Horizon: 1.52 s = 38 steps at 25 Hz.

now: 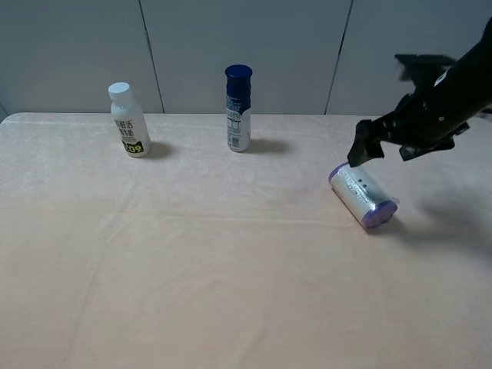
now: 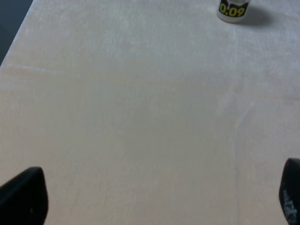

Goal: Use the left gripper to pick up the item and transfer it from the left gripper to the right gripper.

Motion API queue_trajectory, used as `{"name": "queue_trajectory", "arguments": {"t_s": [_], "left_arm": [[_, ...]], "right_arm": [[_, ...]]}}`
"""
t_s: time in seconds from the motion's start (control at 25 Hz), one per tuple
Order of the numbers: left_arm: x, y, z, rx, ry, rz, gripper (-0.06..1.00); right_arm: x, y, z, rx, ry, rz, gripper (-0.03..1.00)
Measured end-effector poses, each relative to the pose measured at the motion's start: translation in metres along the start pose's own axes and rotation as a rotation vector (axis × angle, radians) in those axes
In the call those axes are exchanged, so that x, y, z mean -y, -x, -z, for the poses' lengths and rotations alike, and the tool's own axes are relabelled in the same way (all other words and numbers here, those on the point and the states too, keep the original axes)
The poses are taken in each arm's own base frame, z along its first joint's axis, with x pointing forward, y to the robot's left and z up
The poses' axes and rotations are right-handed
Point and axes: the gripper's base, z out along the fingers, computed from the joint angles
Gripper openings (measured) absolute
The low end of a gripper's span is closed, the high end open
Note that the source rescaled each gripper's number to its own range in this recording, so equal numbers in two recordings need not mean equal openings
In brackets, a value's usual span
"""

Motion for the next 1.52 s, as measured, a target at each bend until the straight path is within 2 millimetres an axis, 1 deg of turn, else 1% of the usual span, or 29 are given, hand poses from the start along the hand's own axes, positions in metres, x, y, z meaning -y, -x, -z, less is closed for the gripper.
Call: {"name": "queue_trajectory", "arguments": {"t_s": [0.04, 0.12, 0.24, 0.4, 0.48, 0.56, 0.68, 0.84, 1.0, 1.08, 1.2, 1.44, 1.52], "left_arm": [[0.0, 0.0, 0.0, 0.0, 0.0, 0.0, 0.98], [0.0, 0.0, 0.0, 0.0, 0.0, 0.0, 0.98], [0.0, 0.0, 0.0, 0.0, 0.0, 0.0, 0.98], [0.0, 0.0, 0.0, 0.0, 0.0, 0.0, 0.98], [0.0, 0.0, 0.0, 0.0, 0.0, 0.0, 0.98], [0.0, 0.0, 0.0, 0.0, 0.0, 0.0, 0.98], [0.0, 0.0, 0.0, 0.0, 0.0, 0.0, 0.98], [0.0, 0.0, 0.0, 0.0, 0.0, 0.0, 0.98], [0.0, 0.0, 0.0, 0.0, 0.0, 0.0, 0.98], [0.0, 0.0, 0.0, 0.001, 0.0, 0.0, 0.98], [0.0, 0.0, 0.0, 0.002, 0.0, 0.0, 0.98], [0.0, 0.001, 0.0, 0.007, 0.0, 0.0, 0.98], [0.0, 0.001, 0.0, 0.007, 0.0, 0.0, 0.98]], "right_arm": [[-0.002, 0.0, 0.012, 0.014, 0.004, -0.004, 1.0], [-0.008, -0.005, 0.043, 0.044, 0.015, -0.009, 1.0], [-0.016, -0.02, 0.08, 0.034, 0.035, -0.043, 1.0], [-0.026, -0.049, 0.129, 0.032, 0.04, -0.054, 1.0], [-0.028, -0.066, 0.144, 0.038, 0.033, -0.058, 1.0], [-0.031, -0.089, 0.156, 0.056, 0.028, -0.067, 1.0], [-0.034, -0.124, 0.166, 0.1, 0.023, -0.087, 1.0], [-0.031, -0.169, 0.165, 0.164, -0.027, -0.08, 1.0], [-0.026, -0.2, 0.162, 0.272, -0.104, -0.066, 1.0], [-0.024, -0.211, 0.165, 0.36, -0.132, -0.051, 1.0], [-0.025, -0.222, 0.169, 0.501, -0.141, -0.039, 1.0], [-0.025, -0.249, 0.173, 0.625, -0.15, -0.064, 1.0], [-0.025, -0.254, 0.175, 0.659, -0.151, -0.062, 1.0]]}}
